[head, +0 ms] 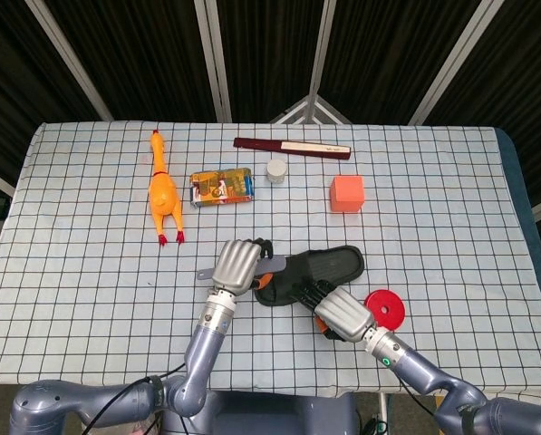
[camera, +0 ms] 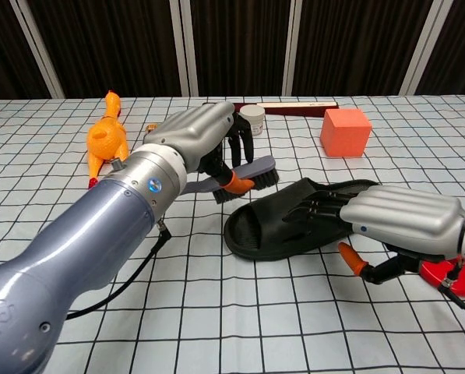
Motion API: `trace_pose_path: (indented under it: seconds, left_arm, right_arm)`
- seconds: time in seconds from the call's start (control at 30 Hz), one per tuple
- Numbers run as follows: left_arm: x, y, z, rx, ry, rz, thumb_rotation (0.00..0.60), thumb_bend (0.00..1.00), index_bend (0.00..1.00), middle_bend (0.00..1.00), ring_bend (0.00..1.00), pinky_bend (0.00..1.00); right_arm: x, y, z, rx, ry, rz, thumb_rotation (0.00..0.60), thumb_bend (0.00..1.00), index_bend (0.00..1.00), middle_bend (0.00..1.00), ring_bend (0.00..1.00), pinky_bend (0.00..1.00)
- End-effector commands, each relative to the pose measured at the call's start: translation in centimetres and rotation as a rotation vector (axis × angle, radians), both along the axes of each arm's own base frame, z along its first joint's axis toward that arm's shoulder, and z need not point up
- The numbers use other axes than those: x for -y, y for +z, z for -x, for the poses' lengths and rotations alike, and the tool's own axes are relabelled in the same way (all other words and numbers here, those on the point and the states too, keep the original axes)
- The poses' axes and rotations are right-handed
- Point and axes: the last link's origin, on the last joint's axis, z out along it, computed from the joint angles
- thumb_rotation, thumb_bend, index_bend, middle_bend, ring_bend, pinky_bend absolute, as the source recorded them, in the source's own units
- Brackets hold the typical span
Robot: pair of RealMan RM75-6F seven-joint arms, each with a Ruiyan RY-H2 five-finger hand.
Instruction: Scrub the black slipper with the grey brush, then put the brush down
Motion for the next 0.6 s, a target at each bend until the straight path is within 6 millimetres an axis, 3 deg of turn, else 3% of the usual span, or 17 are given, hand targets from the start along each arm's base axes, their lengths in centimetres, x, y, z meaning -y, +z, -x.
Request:
trace_pose_path:
  seconds: [0.03,0.6]
  left_arm:
    - [0.1,-0.5,-0.2,-0.003,-0.008,0.003,0.600,0.49,0.48,0.63,0.55,0.60]
    - [-1.2,-2.9,-0.8,-0.019,-0.026,0.020,0.600,0.49,0.48,0.63,0.55,0.60]
  right_arm:
    - [0.0,-0.2,0.1,0.000,0.001,-0.004,0.524,0.85,0.00,0.10,0.04,0.19]
    - [-0.6,0.6,0.5,-0.017,0.027,-0.002,0.524,0.85,0.00,0.10,0.04,0.19]
